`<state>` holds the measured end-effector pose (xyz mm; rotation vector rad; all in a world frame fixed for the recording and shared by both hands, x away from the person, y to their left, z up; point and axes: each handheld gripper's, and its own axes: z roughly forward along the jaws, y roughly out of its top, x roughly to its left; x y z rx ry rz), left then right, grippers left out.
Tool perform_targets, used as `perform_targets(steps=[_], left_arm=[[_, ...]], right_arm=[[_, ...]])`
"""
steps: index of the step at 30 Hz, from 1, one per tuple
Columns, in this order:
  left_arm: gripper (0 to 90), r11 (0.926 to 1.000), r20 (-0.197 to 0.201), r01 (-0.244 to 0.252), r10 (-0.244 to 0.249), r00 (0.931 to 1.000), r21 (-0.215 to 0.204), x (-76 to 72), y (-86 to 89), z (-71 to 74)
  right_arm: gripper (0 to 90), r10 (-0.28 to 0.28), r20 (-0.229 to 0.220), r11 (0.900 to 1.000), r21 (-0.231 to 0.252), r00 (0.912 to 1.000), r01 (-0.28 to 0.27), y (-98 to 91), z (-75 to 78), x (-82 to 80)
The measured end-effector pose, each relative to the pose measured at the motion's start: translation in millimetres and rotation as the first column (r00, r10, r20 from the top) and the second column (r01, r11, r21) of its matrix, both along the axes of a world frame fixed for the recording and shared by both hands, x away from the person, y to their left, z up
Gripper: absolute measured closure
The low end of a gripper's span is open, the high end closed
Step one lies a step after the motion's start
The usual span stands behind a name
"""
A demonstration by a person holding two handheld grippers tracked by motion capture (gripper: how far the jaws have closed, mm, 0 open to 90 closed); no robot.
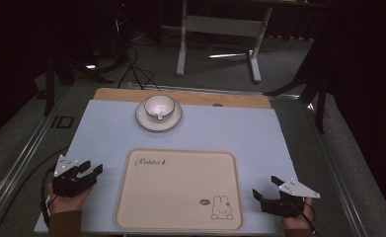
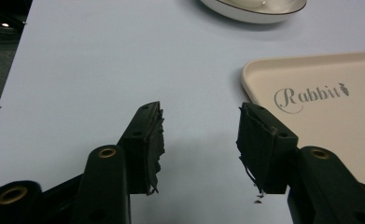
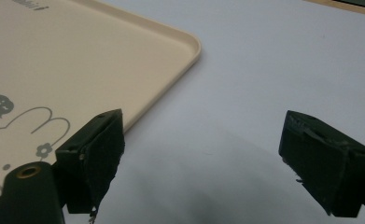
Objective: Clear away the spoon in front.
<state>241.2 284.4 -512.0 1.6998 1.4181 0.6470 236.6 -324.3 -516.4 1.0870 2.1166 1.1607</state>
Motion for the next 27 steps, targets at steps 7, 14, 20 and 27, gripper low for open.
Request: perform_targets(steps=[7,14,20,27], left_arm=[[48.3,0.9976,-0.017,-0.036,0.037,0.9992,0.06,1.0,-10.7,1.0],[47.2,0.9973,-0.001,-0.024,0.025,0.9997,0.07,3.2,-23.0,9.1],[46.0,0.9964,0.002,0.003,-0.004,1.0,0.085,2.2,-37.7,16.9],[45.6,0.9951,0.05,0.042,-0.047,0.9976,0.089,12.8,-48.9,37.0]], right_arm=[[14.1,0.003,0.001,1.0,0.002,1.0,-0.003,0.7,-0.1,0.7],[14.1,0.006,0.013,1.0,-0.002,0.9999,-0.006,0.7,0.7,-0.9],[14.1,-0.005,0.001,1.0,-0.005,1.0,0.005,-1.2,-2.1,1.4],[14.1,-0.008,0.007,1.0,-0.003,0.9999,0.008,-1.4,-1.7,1.8]])
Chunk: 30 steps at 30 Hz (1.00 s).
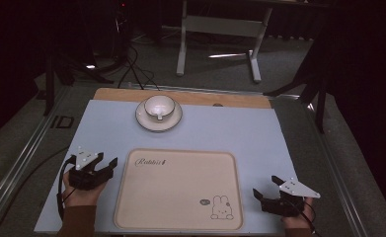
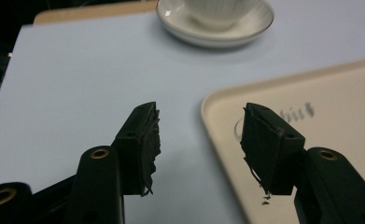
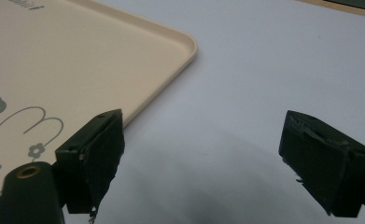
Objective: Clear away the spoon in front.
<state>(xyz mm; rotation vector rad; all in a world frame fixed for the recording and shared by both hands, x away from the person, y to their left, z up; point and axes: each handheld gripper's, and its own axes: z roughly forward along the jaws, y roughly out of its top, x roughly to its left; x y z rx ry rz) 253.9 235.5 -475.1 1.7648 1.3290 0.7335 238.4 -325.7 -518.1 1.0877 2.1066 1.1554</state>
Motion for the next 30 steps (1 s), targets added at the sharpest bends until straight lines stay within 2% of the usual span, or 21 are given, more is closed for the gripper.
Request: perform_targets(steps=[9,12,13,19,30], left_arm=[[44.4,0.9996,0.032,0.026,-0.027,0.9991,0.011,31.1,-16.1,21.5],[43.2,0.9998,0.036,0.006,-0.007,0.9993,0.018,41.7,-21.6,23.5],[42.8,0.9998,0.036,0.006,-0.007,0.9993,0.018,41.7,-21.6,23.5],[42.4,0.9994,0.029,0.014,-0.015,0.9995,0.031,64.8,-33.3,26.1],[42.4,0.9994,0.016,0.007,-0.007,0.9999,0.033,95.7,-41.9,32.2]], right_arm=[[14.1,-0.004,-0.002,1.0,0.001,1.0,0.004,-0.4,0.1,0.5],[14.1,-0.004,-0.001,1.0,0.003,1.0,0.004,-0.8,0.2,0.3],[14.1,-0.004,-0.001,1.0,0.003,1.0,0.004,-0.8,0.2,0.3],[14.1,-0.009,-0.005,1.0,0.0,0.9999,0.009,-1.1,-0.1,0.7],[14.1,-0.005,-0.006,1.0,-0.001,1.0,0.005,-0.1,-0.9,1.1]])
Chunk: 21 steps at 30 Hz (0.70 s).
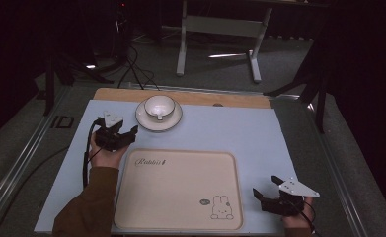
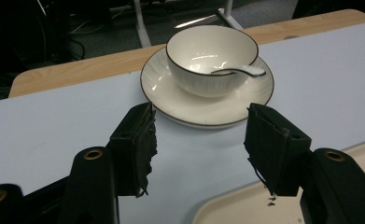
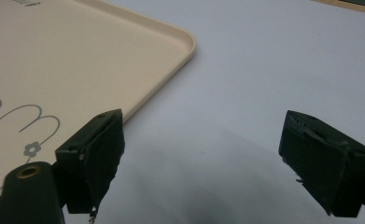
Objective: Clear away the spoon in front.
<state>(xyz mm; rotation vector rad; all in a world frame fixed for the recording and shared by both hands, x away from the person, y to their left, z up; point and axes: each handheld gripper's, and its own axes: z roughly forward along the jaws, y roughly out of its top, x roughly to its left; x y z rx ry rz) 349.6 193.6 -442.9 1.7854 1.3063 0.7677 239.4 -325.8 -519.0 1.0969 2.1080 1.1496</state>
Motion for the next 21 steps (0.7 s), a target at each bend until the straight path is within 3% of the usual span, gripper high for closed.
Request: perform_targets(steps=[21], left_arm=[[42.6,0.9998,-0.022,0.008,-0.007,0.9997,0.017,42.0,-23.0,0.6]], right_arm=[[14.1,0.006,-0.002,1.0,-0.002,1.0,-0.006,1.0,-0.3,0.2]])
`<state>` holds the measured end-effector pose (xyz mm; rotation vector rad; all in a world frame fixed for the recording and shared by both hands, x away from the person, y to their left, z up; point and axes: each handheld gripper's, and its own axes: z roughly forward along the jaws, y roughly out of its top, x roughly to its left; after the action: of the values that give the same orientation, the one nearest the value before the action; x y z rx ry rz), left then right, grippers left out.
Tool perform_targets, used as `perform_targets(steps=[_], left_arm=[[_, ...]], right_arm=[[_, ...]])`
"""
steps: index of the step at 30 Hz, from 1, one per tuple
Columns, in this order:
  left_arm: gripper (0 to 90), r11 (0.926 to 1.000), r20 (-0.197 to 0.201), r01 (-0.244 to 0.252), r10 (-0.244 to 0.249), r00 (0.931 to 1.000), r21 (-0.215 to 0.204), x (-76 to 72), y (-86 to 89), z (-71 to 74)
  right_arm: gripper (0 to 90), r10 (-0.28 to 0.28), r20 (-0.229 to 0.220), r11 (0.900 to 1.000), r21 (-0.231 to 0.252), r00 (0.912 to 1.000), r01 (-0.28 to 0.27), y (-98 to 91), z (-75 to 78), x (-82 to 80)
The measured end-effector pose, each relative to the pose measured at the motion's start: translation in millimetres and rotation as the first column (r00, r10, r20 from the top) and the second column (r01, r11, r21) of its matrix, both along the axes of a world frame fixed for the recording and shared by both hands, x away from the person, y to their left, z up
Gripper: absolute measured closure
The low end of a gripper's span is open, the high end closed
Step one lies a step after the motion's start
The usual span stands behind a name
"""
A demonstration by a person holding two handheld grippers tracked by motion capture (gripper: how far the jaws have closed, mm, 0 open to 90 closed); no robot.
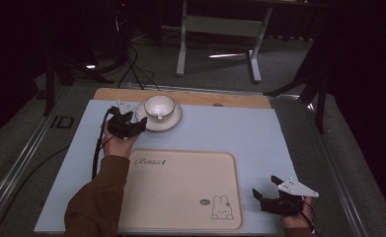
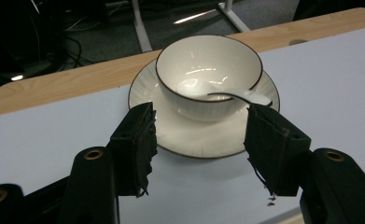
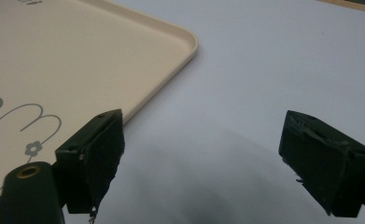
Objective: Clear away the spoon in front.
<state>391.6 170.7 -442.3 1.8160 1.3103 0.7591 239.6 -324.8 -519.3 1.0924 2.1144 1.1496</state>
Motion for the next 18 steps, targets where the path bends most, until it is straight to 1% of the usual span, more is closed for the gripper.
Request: perform_targets(steps=[5,7,10,14,16,18], left_arm=[[42.6,0.9999,0.007,0.017,-0.017,0.9998,0.005,8.1,-8.3,0.7],[42.6,0.9998,0.007,0.019,-0.019,0.9998,-0.002,11.7,-11.7,-0.6],[42.6,0.9997,0.009,0.021,-0.021,0.9997,0.011,18.4,-18.7,-2.4],[42.6,0.9997,-0.001,0.023,-0.023,0.9997,0.007,28.5,-28.2,-5.6],[42.9,0.9995,-0.002,0.025,-0.025,0.9997,0.02,32.6,-34.0,-8.2],[42.8,0.9992,-0.015,0.035,-0.035,0.9993,0.018,36.5,-38.3,-11.2]], right_arm=[[14.1,0.006,0.009,0.9998,0.018,0.9999,-0.006,-1.1,1.0,-1.0],[14.1,0.005,0.014,0.9997,0.025,0.9999,-0.006,-1.4,1.4,-1.3],[14.1,0.005,0.015,0.9996,0.027,0.9999,-0.005,-1.6,1.5,-1.3],[14.1,0.005,0.014,0.9996,0.028,0.9999,-0.005,-1.6,1.2,-1.0],[14.1,0.007,0.013,0.9995,0.032,0.9999,-0.007,-2.0,1.5,-1.5],[14.1,0.004,0.014,0.9994,0.036,0.9999,-0.005,-2.5,1.8,-2.2]])
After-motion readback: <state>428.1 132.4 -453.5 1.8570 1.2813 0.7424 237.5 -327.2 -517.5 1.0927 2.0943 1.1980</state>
